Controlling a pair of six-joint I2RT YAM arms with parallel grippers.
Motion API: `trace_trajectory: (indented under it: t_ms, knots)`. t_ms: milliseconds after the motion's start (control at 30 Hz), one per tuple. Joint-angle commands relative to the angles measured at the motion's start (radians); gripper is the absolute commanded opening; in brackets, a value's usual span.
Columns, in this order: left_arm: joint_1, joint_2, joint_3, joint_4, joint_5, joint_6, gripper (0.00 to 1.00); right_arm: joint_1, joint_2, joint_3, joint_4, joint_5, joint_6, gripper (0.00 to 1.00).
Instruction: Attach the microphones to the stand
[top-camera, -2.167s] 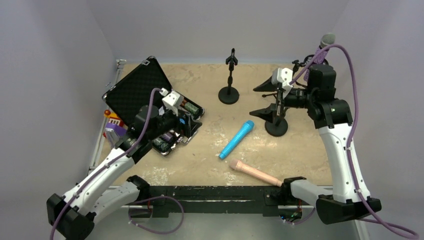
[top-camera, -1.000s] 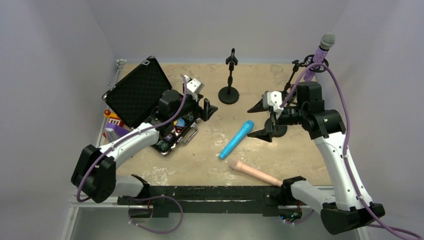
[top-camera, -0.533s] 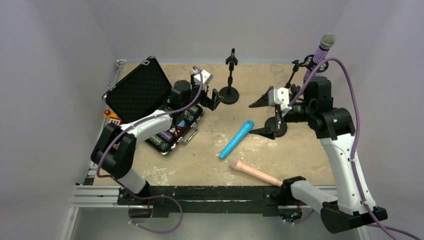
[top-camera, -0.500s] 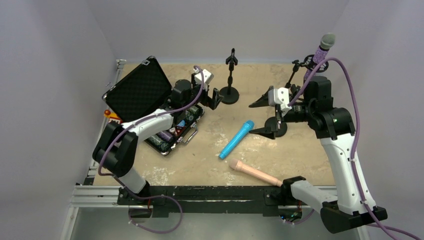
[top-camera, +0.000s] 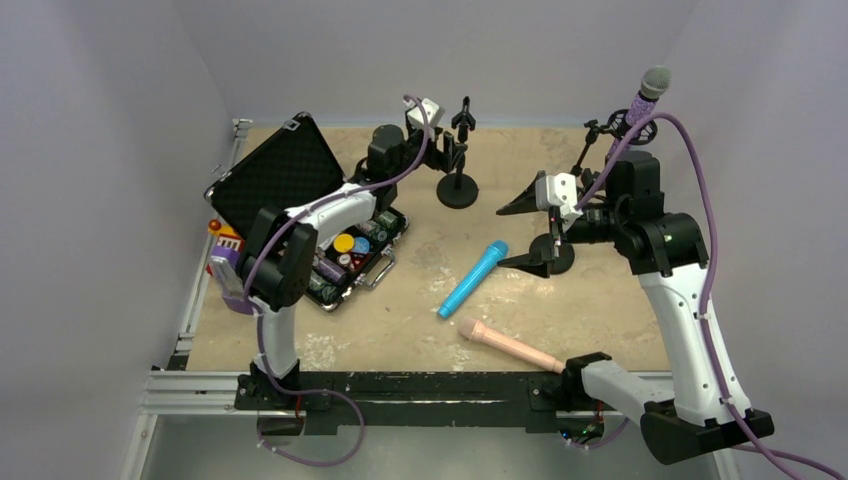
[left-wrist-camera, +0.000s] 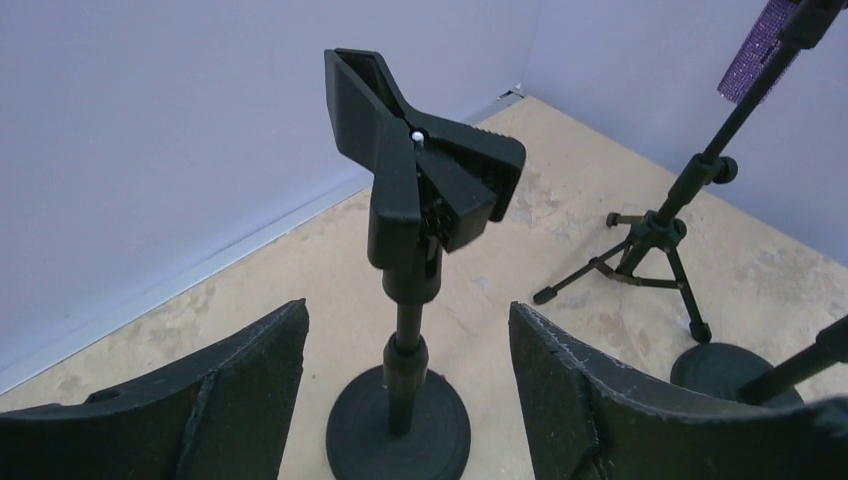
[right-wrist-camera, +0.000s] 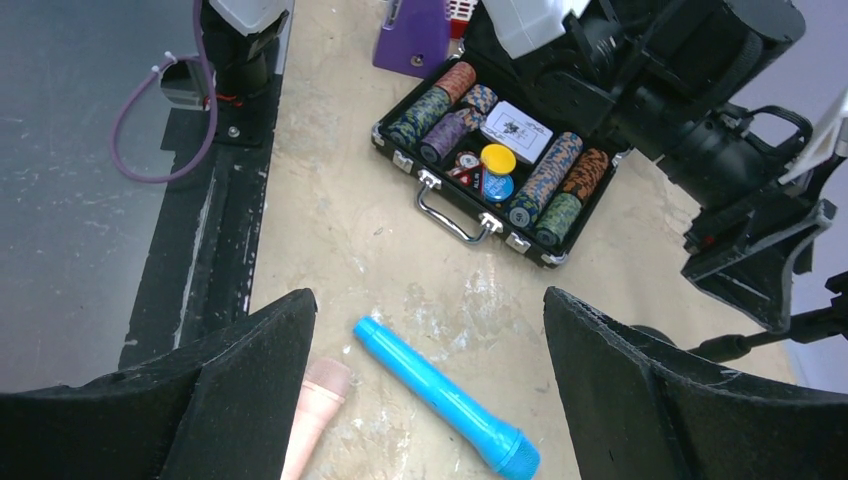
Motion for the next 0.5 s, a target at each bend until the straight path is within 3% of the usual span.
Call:
trace_trajectory:
  t_ms: [0, 100, 300, 367, 400, 467]
  knots:
    - [0.003, 0.087, 0.116, 0.089, 0.041, -0.107, 0.72, 0.001, 0.002, 0.031, 0.0, -0.029, 0.012, 0.87]
    - [-0.001, 0.133, 0.174, 0.076, 0.047, -0.131, 0.62, 0.001, 0.0, 0.028, -0.001, -0.025, 0.011, 0.87]
    - [-0.01, 0.198, 0.256, 0.029, 0.01, -0.153, 0.55, -0.001, -0.004, 0.026, -0.009, -0.031, 0.004, 0.87]
    - [-0.012, 0.216, 0.283, 0.026, 0.002, -0.156, 0.47, -0.001, -0.005, 0.026, -0.011, -0.034, 0.002, 0.87]
    - [-0.013, 0.223, 0.293, 0.024, 0.003, -0.156, 0.38, -0.001, -0.005, 0.027, -0.013, -0.034, 0.002, 0.87]
    - [-0.012, 0.225, 0.299, 0.024, 0.004, -0.15, 0.05, -0.002, -0.007, 0.021, -0.013, -0.028, 0.0, 0.87]
